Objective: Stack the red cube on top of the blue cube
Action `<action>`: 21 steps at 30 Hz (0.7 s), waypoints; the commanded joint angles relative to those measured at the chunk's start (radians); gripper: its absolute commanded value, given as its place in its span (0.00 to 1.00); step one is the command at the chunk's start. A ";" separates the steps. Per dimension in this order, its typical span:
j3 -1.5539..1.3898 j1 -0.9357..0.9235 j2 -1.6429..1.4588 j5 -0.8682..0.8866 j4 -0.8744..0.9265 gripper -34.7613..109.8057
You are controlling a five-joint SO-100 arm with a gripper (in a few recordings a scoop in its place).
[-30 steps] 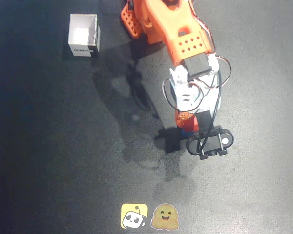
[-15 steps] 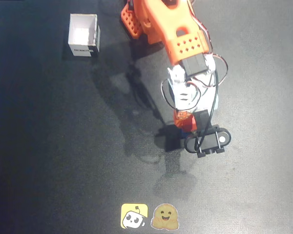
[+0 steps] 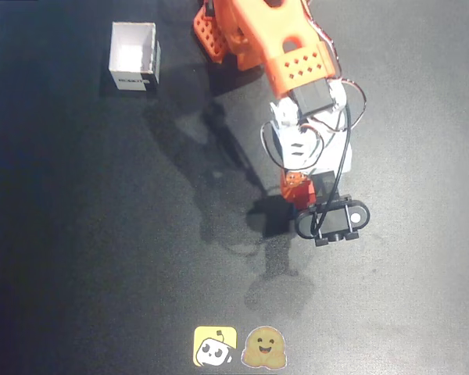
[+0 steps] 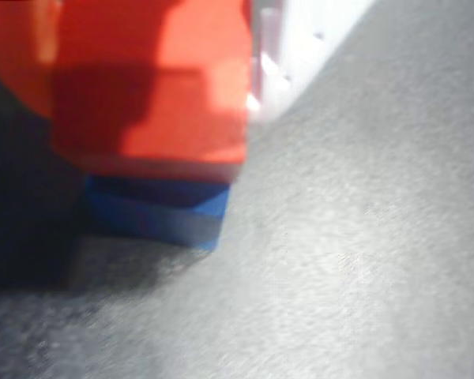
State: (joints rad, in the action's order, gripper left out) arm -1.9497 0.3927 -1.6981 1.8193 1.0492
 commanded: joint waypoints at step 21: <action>-0.091 0.021 -0.094 0.018 -0.112 0.34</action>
State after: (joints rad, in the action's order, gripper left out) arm -2.0387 0.4096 -1.7503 1.8270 0.9495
